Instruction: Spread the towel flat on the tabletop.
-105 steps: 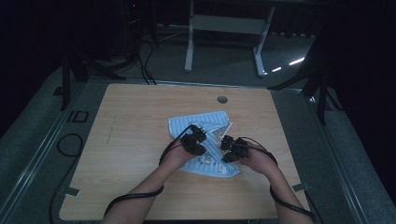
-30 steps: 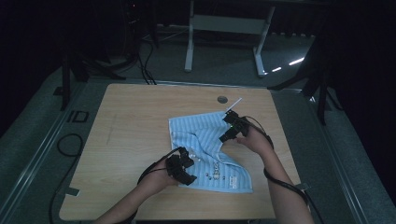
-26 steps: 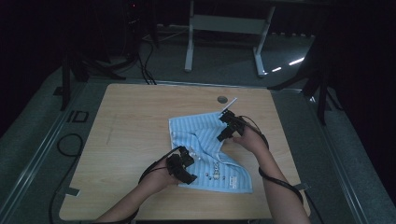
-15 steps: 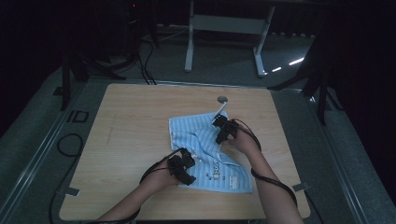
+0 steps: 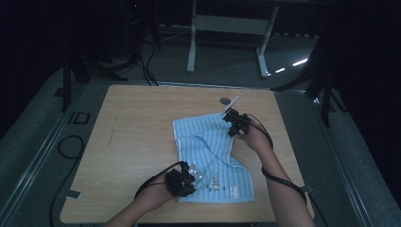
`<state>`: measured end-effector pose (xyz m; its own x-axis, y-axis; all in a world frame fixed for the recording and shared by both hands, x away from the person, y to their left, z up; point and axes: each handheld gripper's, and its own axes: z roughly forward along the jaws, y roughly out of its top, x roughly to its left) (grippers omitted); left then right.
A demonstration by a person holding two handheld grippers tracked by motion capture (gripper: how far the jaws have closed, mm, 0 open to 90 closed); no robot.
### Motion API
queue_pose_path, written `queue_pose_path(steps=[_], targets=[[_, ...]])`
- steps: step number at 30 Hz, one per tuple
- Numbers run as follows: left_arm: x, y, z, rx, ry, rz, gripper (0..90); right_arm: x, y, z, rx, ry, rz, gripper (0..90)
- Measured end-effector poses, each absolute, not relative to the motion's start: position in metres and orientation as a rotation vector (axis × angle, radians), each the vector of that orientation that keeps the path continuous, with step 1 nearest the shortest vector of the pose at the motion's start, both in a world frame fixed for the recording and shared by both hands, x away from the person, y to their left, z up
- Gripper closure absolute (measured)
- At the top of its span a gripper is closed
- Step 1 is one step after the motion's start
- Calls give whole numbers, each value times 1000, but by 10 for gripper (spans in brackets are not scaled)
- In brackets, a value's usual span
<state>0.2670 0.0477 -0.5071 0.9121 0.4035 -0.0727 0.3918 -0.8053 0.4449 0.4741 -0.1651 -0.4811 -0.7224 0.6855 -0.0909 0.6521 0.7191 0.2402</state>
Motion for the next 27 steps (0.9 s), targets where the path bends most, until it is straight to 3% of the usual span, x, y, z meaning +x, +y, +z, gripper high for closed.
queue_pose_path(steps=[11, 13, 16, 19, 22, 23, 27], targets=[[208, 42, -503, 2628, 426, -157, 849, 475, -206, -476, 1160, 2695, 233, 864], [199, 35, -511, 2634, 395, -279, 829, 474, -213, -485, 1175, 2710, 173, 856], [204, 36, -506, 2606, 407, -294, 698, 472, -218, -492, 1212, 2736, 140, 674], [222, 46, -494, 2566, 465, -249, 664, 470, -225, -488, 1226, 2721, 190, 649], [248, 55, -489, 2537, 551, -200, 664, 465, -229, -479, 1210, 2719, 246, 733], [256, 57, -489, 2530, 582, -171, 665, 463, -229, -477, 1204, 2724, 253, 803], [286, 59, -492, 2512, 683, -85, 711, 454, -224, -474, 1130, 2768, 277, 895]])
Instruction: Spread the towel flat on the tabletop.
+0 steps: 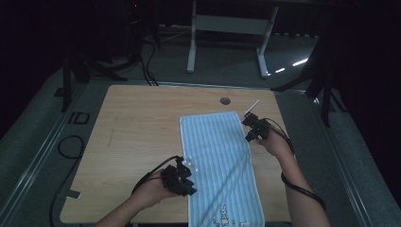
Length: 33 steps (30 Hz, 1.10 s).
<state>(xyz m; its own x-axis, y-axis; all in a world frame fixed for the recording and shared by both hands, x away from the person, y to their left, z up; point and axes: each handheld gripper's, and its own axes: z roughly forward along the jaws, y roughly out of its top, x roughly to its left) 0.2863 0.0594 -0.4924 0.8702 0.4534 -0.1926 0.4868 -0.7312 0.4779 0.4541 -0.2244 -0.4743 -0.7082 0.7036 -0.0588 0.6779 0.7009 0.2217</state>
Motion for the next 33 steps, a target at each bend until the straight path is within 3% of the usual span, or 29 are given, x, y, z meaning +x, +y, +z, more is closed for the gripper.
queue_pose_path(steps=[12, 20, 33], targets=[[355, 50, -513, 2546, 843, -3, 597, 435, -213, -494, 1085, 2798, 309, 890], [365, 50, -527, 2555, 870, 25, 546, 433, -212, -516, 1090, 2835, 236, 865], [388, 63, -528, 2556, 876, 48, 546, 433, -204, -517, 1088, 2818, 263, 830]])
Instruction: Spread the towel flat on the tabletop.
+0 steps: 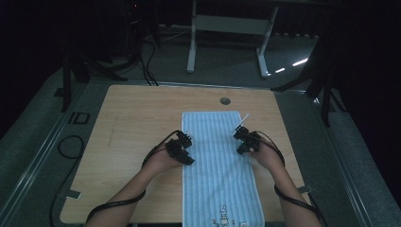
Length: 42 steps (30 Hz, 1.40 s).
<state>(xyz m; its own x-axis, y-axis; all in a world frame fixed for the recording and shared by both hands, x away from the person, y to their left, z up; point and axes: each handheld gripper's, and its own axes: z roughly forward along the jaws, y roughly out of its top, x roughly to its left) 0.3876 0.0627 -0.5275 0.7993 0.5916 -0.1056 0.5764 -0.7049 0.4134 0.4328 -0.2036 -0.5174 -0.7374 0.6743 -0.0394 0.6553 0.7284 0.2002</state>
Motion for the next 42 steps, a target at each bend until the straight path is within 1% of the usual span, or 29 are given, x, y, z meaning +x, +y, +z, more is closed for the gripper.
queue_pose_path(steps=[2, 6, 7, 8, 11, 12, 13, 14, 19, 23, 26, 31, 39, 42], targets=[[393, 64, -527, 2557, 881, 45, 539, 434, -203, -517, 1087, 2823, 267, 795], [404, 65, -527, 2579, 867, 55, 522, 437, -202, -517, 1106, 2825, 289, 772], [405, 64, -526, 2593, 860, 49, 494, 438, -202, -517, 1104, 2824, 294, 754], [406, 63, -525, 2608, 865, 60, 489, 439, -201, -517, 1111, 2824, 301, 749], [404, 62, -522, 2607, 860, 68, 461, 439, -202, -515, 1122, 2817, 315, 751], [399, 62, -517, 2567, 865, 79, 461, 438, -202, -513, 1120, 2807, 331, 792], [397, 62, -517, 2560, 853, 82, 476, 437, -204, -510, 1105, 2786, 348, 852], [396, 61, -517, 2555, 845, 74, 482, 436, -205, -510, 1114, 2784, 340, 866], [399, 59, -528, 2578, 853, 72, 481, 438, -204, -518, 1125, 2789, 295, 867], [408, 61, -528, 2552, 860, 67, 480, 443, -204, -518, 1128, 2777, 313, 867], [416, 62, -529, 2523, 888, 67, 480, 451, -206, -519, 1146, 2762, 329, 867], [424, 60, -529, 2521, 910, 85, 477, 465, -209, -519, 1187, 2745, 333, 866], [433, 59, -529, 2505, 935, 98, 476, 476, -208, -518, 1209, 2741, 329, 866], [429, 56, -528, 2522, 935, 109, 462, 476, -207, -518, 1213, 2739, 322, 839]])
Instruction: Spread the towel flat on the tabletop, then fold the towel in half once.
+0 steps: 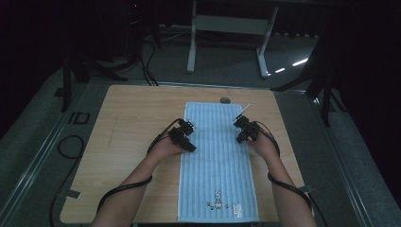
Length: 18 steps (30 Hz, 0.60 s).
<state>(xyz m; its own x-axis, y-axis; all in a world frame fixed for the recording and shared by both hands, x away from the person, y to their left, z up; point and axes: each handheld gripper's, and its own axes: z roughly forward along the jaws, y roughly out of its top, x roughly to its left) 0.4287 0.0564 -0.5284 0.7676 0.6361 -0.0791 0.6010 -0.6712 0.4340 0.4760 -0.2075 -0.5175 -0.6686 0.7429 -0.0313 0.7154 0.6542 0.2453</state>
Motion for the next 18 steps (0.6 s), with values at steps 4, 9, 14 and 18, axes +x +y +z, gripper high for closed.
queue_pose_path(steps=[4, 9, 14, 18], targets=[[421, 63, -524, 2520, 937, 138, 453, 468, -213, -512, 1207, 2739, 394, 760], [422, 83, -521, 2448, 1012, 128, 427, 456, -228, -502, 1218, 2710, 456, 640], [422, 92, -519, 2424, 1053, 153, 407, 451, -245, -490, 1207, 2667, 485, 562], [424, 92, -516, 2409, 1056, 158, 404, 452, -252, -486, 1227, 2650, 506, 492]])
